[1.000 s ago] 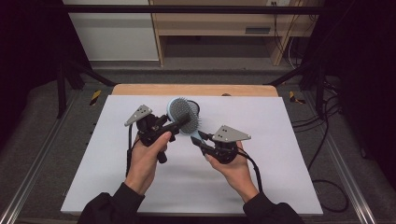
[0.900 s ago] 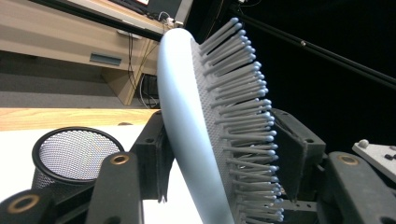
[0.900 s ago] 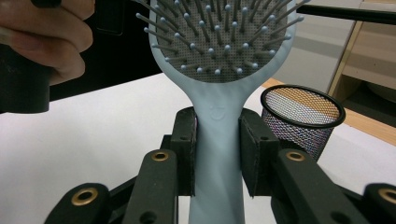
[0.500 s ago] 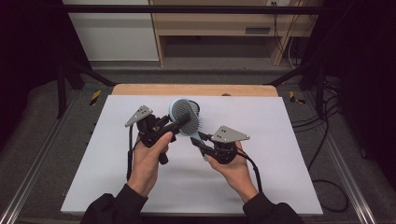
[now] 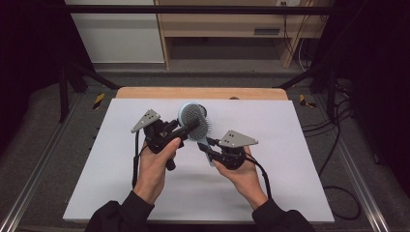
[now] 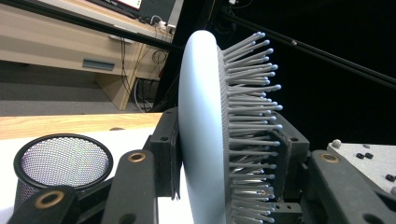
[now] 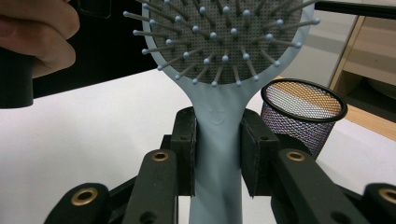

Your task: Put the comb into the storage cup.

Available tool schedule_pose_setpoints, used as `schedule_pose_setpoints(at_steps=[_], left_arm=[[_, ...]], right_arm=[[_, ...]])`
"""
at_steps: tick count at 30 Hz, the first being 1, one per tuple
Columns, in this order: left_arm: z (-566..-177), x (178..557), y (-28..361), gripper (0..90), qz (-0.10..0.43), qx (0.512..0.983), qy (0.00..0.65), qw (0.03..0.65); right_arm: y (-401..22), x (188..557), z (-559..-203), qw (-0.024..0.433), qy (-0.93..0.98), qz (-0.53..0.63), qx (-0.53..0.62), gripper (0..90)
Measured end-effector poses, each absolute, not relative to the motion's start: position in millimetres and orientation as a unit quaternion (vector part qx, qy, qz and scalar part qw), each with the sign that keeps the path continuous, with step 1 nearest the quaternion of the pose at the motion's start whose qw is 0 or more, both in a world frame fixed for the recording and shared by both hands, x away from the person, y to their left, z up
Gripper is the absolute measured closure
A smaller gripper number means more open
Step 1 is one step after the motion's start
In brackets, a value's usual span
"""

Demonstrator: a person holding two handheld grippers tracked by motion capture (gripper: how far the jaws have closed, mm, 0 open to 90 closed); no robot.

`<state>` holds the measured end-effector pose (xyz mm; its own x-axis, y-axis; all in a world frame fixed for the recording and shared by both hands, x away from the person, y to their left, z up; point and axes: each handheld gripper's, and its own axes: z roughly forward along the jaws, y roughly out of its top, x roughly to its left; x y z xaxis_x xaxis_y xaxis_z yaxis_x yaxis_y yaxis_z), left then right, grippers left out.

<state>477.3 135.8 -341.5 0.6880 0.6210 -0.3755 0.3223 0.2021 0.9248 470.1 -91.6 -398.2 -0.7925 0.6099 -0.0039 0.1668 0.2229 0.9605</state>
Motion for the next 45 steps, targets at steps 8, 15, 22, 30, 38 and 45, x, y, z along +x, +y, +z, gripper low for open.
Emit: schedule_pose_setpoints(at_steps=[8,15,22,30,38,45], left_arm=[[-342,477,136,53.8,0.107,0.624,0.382,0.674],[-342,477,135,54.1,0.106,0.625,0.380,0.673],[-341,478,134,54.2,0.106,0.630,0.379,0.669],[-337,481,144,54.1,0.117,0.620,0.382,0.676],[-328,482,154,54.1,0.134,0.616,0.382,0.676],[-319,484,155,54.1,0.156,0.624,0.379,0.665]], right_arm=[[-91,470,-399,0.197,0.759,0.565,0.254,69.7],[-93,471,-400,0.195,0.759,0.565,0.257,69.7],[-91,471,-400,0.195,0.761,0.562,0.256,68.6],[-91,472,-402,0.197,0.765,0.555,0.260,54.2],[-95,472,-403,0.178,0.765,0.553,0.278,42.0],[-110,474,-405,0.174,0.761,0.551,0.296,36.0]])
